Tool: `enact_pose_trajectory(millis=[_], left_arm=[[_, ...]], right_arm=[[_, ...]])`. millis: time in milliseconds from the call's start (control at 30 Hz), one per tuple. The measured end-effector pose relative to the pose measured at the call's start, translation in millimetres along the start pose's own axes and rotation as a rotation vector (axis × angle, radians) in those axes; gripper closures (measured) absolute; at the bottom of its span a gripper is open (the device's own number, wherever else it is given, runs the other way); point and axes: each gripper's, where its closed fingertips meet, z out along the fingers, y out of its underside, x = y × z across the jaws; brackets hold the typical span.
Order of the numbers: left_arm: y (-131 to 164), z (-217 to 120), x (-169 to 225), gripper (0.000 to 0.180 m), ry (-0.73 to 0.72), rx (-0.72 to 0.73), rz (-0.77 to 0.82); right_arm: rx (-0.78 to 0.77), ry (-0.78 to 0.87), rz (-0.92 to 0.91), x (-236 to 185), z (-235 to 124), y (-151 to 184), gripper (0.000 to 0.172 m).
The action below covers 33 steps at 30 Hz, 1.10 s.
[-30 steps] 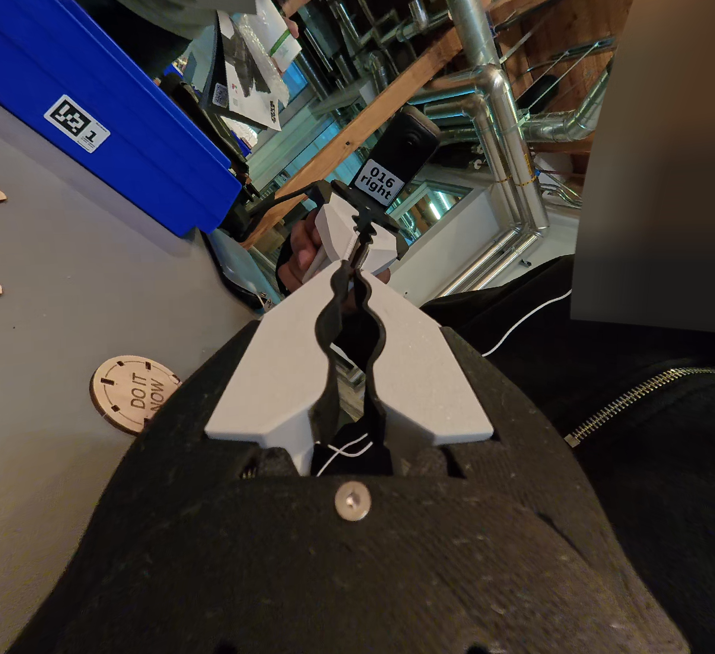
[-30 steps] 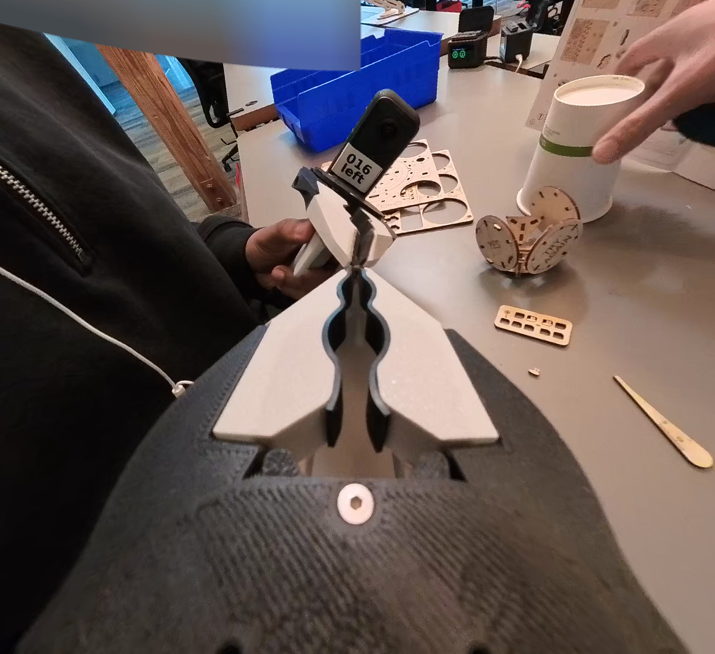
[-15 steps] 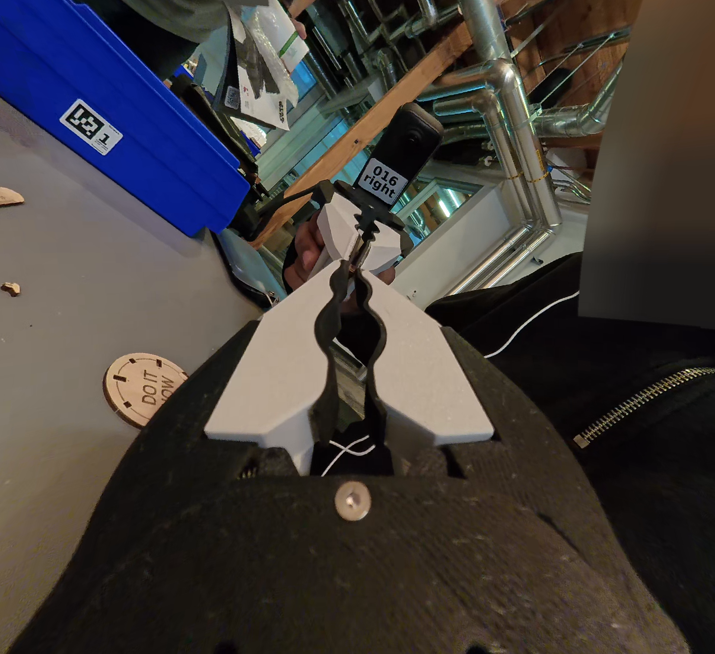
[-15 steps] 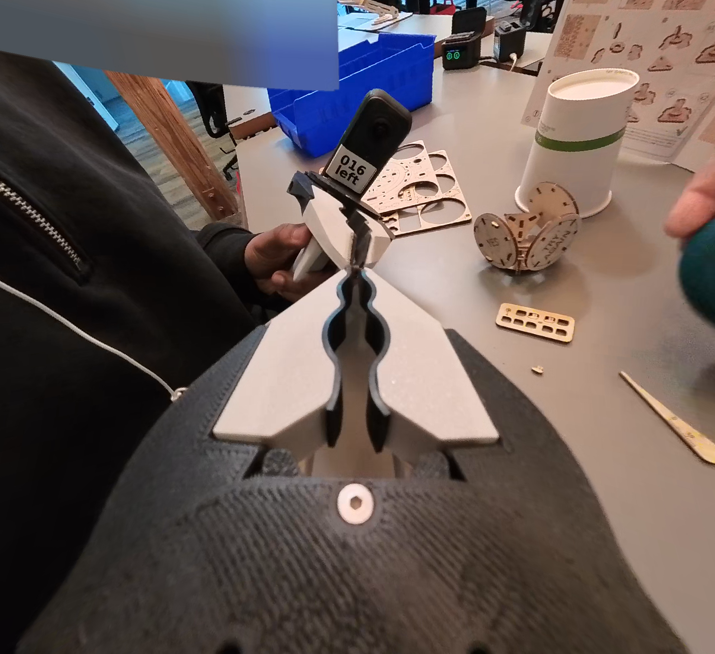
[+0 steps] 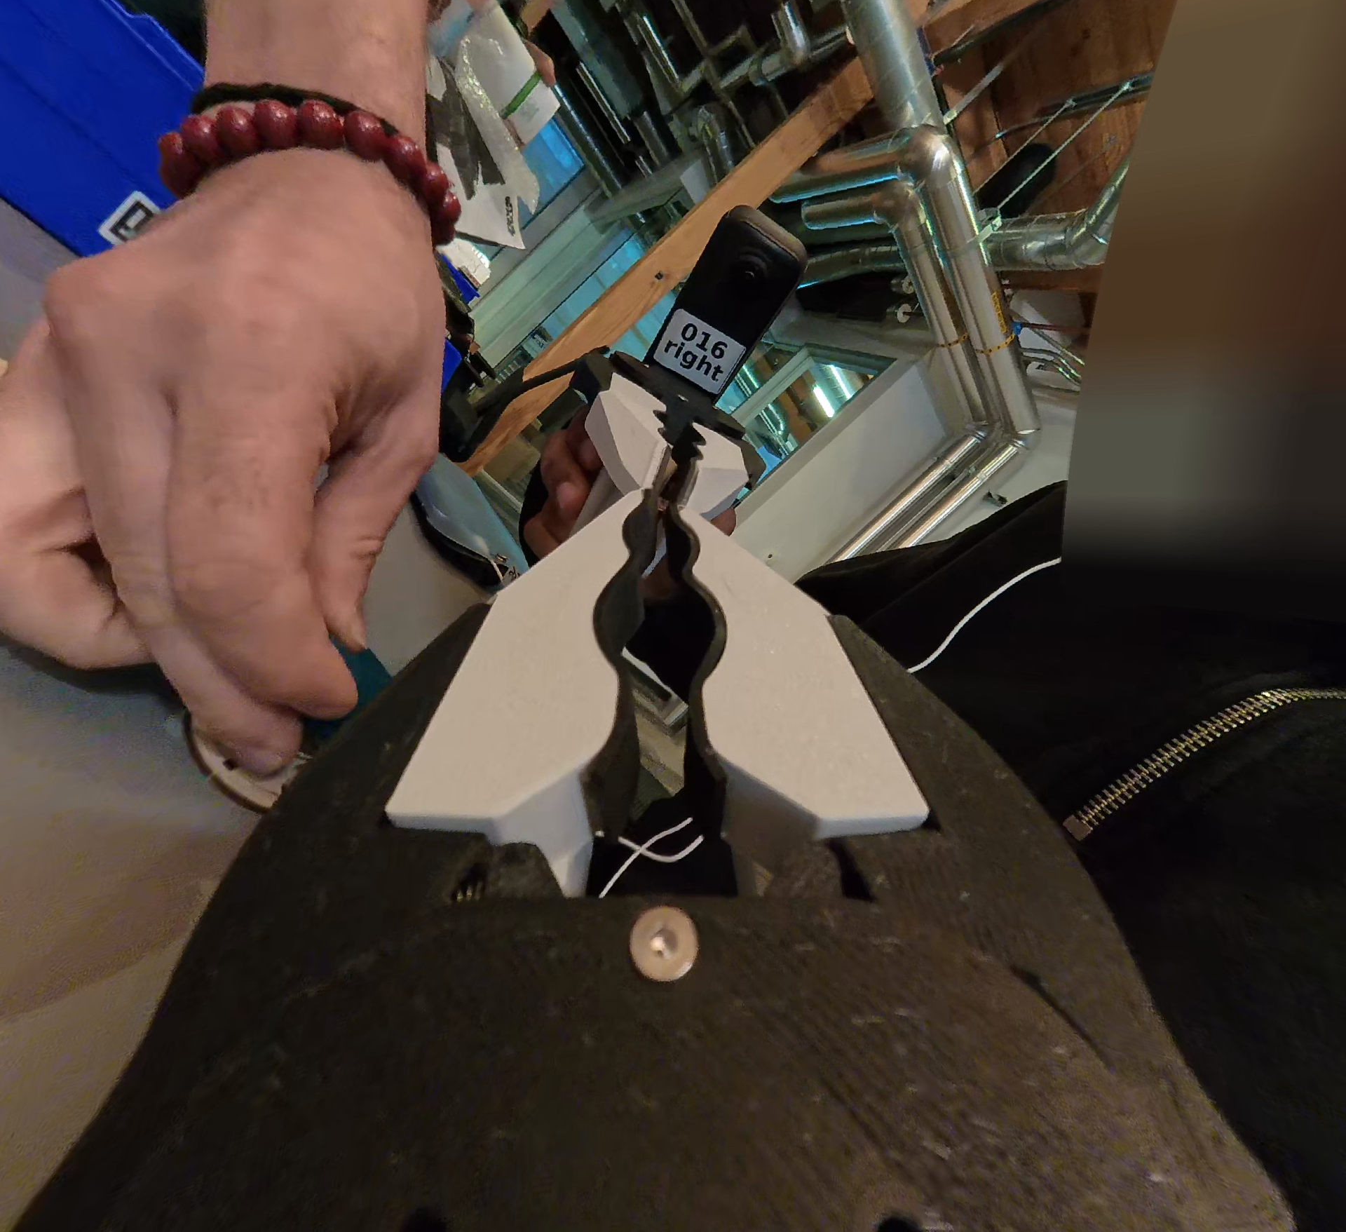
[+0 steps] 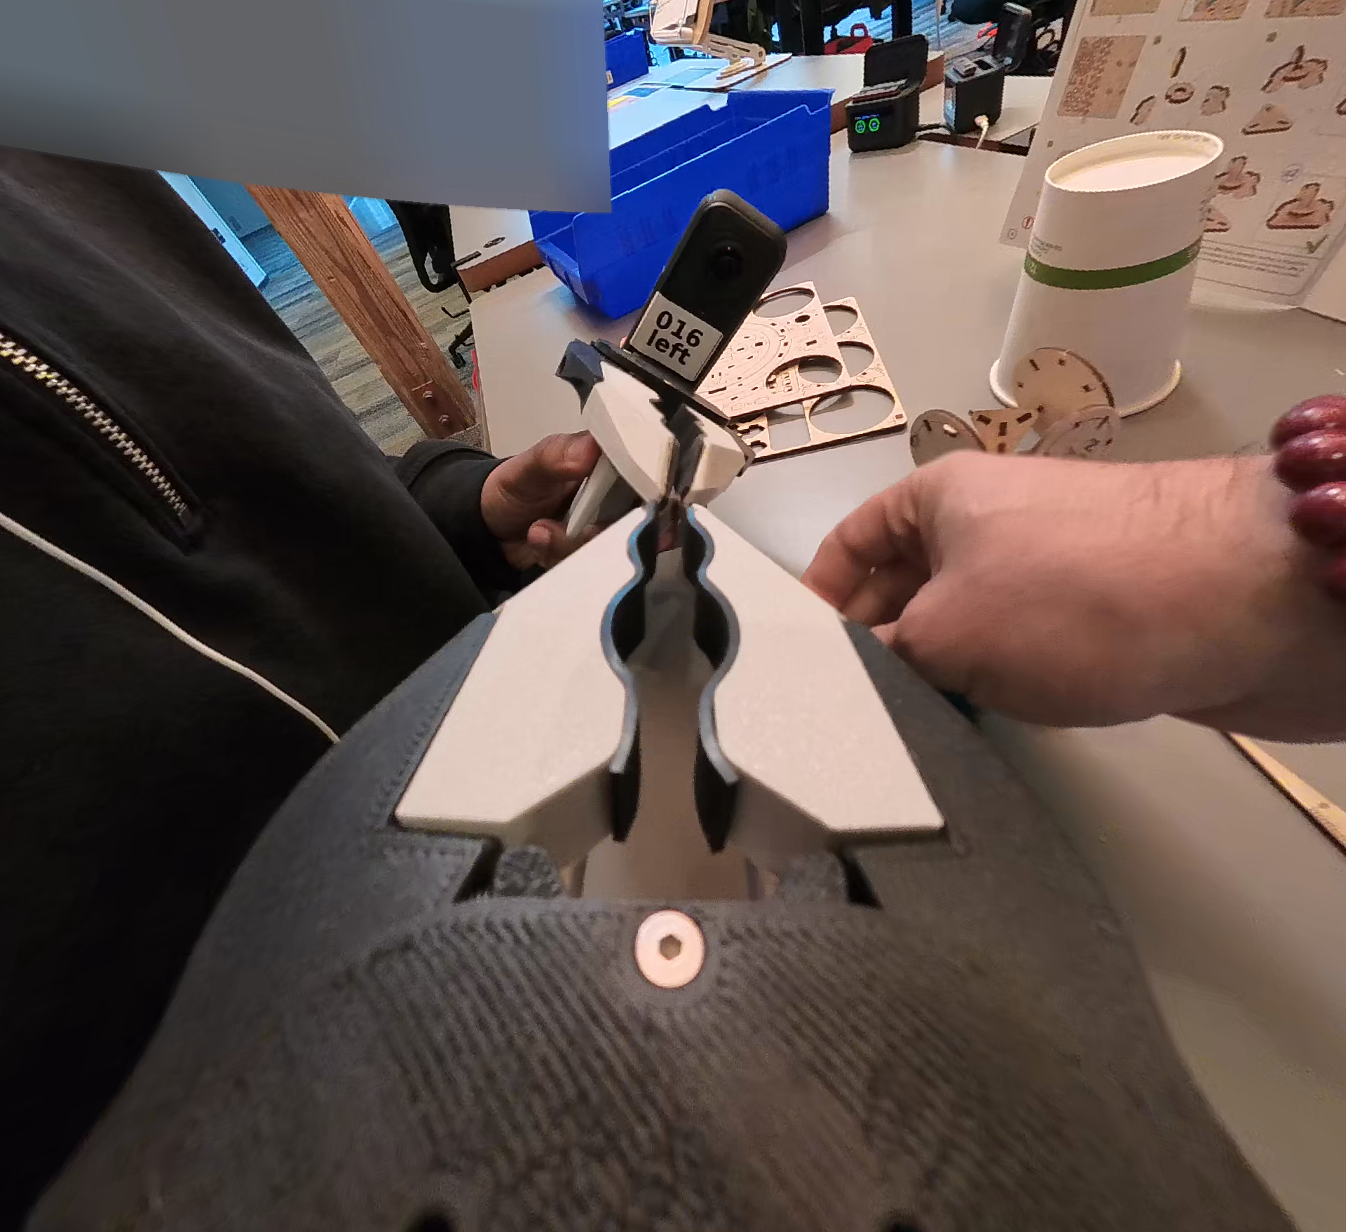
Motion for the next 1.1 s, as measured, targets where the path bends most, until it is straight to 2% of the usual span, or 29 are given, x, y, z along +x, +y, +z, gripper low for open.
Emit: enact_pose_trajectory(millis=[633,933,1100], left_arm=[[3,1,0,0.180,0.011,-0.004,-0.022],[3,2,-2,0.180,-0.012,0.000,-0.008],[-3,-2,-1,0.168,-0.025,0.024,0.018]], right_arm=[[-0.005,0.004,-0.015,0,0,1,0.171],[-0.031,0.056,-0.032,3,-1,3,0.171],[-0.011,0.136,-0.003,18,-14,1,0.172]])
